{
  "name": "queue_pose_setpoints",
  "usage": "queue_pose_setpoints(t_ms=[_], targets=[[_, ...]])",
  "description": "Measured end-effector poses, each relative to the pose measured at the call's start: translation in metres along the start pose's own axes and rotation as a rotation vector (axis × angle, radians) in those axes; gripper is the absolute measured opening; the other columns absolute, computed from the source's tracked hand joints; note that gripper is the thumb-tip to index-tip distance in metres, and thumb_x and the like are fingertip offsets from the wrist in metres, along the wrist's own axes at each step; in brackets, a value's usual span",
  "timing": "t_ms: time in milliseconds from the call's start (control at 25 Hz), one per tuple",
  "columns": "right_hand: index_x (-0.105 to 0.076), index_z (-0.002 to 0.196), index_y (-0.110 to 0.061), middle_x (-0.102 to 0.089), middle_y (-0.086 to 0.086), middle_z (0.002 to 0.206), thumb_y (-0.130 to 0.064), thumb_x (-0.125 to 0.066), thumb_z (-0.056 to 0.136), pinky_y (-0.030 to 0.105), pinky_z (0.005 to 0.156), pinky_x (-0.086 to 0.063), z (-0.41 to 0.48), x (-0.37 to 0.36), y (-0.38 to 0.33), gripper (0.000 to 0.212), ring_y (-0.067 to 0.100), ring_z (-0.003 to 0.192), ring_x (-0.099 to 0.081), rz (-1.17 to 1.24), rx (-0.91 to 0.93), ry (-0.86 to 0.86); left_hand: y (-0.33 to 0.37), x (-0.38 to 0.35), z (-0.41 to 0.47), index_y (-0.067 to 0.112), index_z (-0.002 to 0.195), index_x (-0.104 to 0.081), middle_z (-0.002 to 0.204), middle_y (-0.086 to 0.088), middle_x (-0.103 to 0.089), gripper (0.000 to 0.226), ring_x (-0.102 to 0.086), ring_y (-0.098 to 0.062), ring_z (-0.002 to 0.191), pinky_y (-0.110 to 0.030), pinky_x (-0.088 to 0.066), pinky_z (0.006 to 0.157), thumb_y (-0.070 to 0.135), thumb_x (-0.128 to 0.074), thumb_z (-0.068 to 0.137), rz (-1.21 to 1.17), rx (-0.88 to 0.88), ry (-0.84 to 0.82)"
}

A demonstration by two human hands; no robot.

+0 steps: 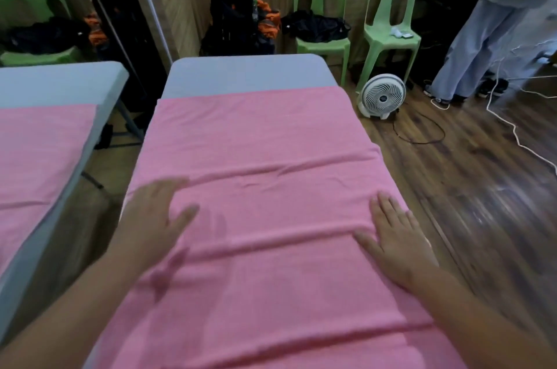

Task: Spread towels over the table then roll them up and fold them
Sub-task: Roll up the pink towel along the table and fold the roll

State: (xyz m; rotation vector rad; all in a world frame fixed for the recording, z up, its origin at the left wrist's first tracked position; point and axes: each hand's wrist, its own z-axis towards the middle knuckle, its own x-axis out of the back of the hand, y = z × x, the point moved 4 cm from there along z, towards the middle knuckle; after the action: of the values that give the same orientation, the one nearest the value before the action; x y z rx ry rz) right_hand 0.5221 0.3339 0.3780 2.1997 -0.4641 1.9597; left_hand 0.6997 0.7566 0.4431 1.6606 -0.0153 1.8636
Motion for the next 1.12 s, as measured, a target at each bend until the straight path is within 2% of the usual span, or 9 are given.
queue_pose_setpoints(t_ms=[120, 240, 320, 440, 560, 720, 920, 1000, 1120], targets=[[-0.021, 0.153, -0.02, -0.016, 0.008, 0.162, -0.082, -0.017, 0.079, 0.043, 0.119, -0.017, -0.037, 0.038, -0.013, 0.096, 0.025, 0.148, -0.014, 0.069, 0.08, -0.071, 0.013, 0.027, -0.159, 0.047, 0.108, -0.058, 0.107, 0.027, -0.057, 0.028, -0.051, 0.006, 0.101, -0.026, -0.041, 0.089, 0.061, -0.054, 0.083, -0.019, -0.144, -0.209], [-0.053, 0.129, -0.029, -0.054, -0.005, 0.129, -0.053, -0.056, 0.084, 0.039, 0.102, -0.04, -0.146, 0.07, -0.011, 0.051, 0.016, 0.12, -0.049, 0.221, 0.339, 0.001, -0.01, 0.036, -0.267, 0.06, 0.125, -0.044, 0.119, 0.037, -0.053, 0.045, -0.037, 0.02, 0.116, -0.006, -0.027, 0.097, 0.037, -0.044, 0.086, 0.123, -0.176, -0.301], [-0.059, 0.119, -0.033, -0.058, -0.01, 0.116, -0.046, -0.067, 0.068, 0.042, 0.093, -0.046, -0.205, 0.055, 0.01, 0.053, 0.014, 0.108, -0.056, 0.087, 0.439, -0.025, -0.016, 0.033, -0.291, 0.048, 0.132, -0.049, 0.129, 0.022, -0.057, 0.046, -0.041, 0.009, 0.121, -0.014, -0.027, 0.101, 0.043, -0.045, 0.087, 0.171, -0.133, -0.331], [-0.055, 0.122, -0.04, -0.063, -0.009, 0.116, -0.04, -0.071, 0.05, 0.046, 0.085, -0.05, -0.236, 0.021, 0.042, 0.074, 0.019, 0.104, -0.063, -0.012, 0.32, -0.102, 0.006, 0.044, -0.298, 0.03, 0.123, -0.065, 0.123, 0.006, -0.064, 0.066, -0.055, -0.013, 0.108, -0.028, -0.036, 0.096, 0.045, -0.061, 0.059, 0.149, -0.007, -0.289], [-0.062, 0.107, -0.038, -0.065, -0.016, 0.101, -0.038, -0.061, 0.058, 0.04, 0.073, -0.05, -0.25, 0.023, 0.039, 0.049, 0.017, 0.091, -0.063, 0.037, 0.27, -0.062, 0.021, 0.049, -0.316, 0.029, 0.105, -0.07, 0.102, 0.008, -0.068, 0.049, -0.06, -0.019, 0.092, -0.031, -0.041, 0.087, 0.04, -0.056, 0.059, 0.174, 0.086, -0.234], [-0.064, 0.093, -0.039, -0.064, -0.022, 0.09, -0.039, -0.054, 0.059, 0.034, 0.068, -0.047, -0.291, 0.027, 0.031, 0.035, 0.01, 0.081, -0.059, 0.085, 0.333, -0.054, 0.025, 0.06, -0.372, 0.036, 0.092, -0.072, 0.092, 0.015, -0.069, 0.037, -0.06, -0.015, 0.083, -0.03, -0.042, 0.079, 0.04, -0.052, 0.061, 0.135, 0.152, -0.163], [-0.069, 0.103, -0.033, -0.07, -0.011, 0.097, -0.04, -0.043, 0.077, 0.036, 0.084, -0.046, -0.247, 0.047, 0.018, 0.037, 0.018, 0.092, -0.056, 0.047, 0.337, -0.143, 0.021, 0.077, -0.34, 0.046, 0.077, -0.056, 0.076, 0.014, -0.063, 0.015, -0.06, -0.017, 0.088, -0.045, -0.043, 0.084, 0.043, -0.041, 0.078, 0.261, 0.25, -0.293], [-0.07, 0.106, -0.026, -0.07, -0.003, 0.1, -0.037, -0.041, 0.082, 0.04, 0.086, -0.045, -0.225, 0.06, 0.013, 0.039, 0.025, 0.095, -0.06, 0.024, 0.259, -0.046, 0.018, 0.084, -0.312, 0.041, 0.094, -0.062, 0.094, 0.007, -0.068, 0.018, -0.059, -0.025, 0.096, -0.05, -0.042, 0.089, 0.04, -0.049, 0.081, 0.332, 0.324, -0.208], [-0.068, 0.107, -0.021, -0.068, -0.001, 0.101, -0.032, -0.059, 0.076, 0.04, 0.088, -0.043, -0.242, 0.057, 0.008, 0.034, 0.026, 0.094, -0.062, -0.027, 0.345, 0.108, 0.04, 0.063, -0.312, 0.019, 0.116, -0.064, 0.117, -0.008, -0.064, 0.042, -0.058, -0.034, 0.106, -0.056, -0.04, 0.094, 0.036, -0.05, 0.08, 0.372, 0.12, -0.108]])
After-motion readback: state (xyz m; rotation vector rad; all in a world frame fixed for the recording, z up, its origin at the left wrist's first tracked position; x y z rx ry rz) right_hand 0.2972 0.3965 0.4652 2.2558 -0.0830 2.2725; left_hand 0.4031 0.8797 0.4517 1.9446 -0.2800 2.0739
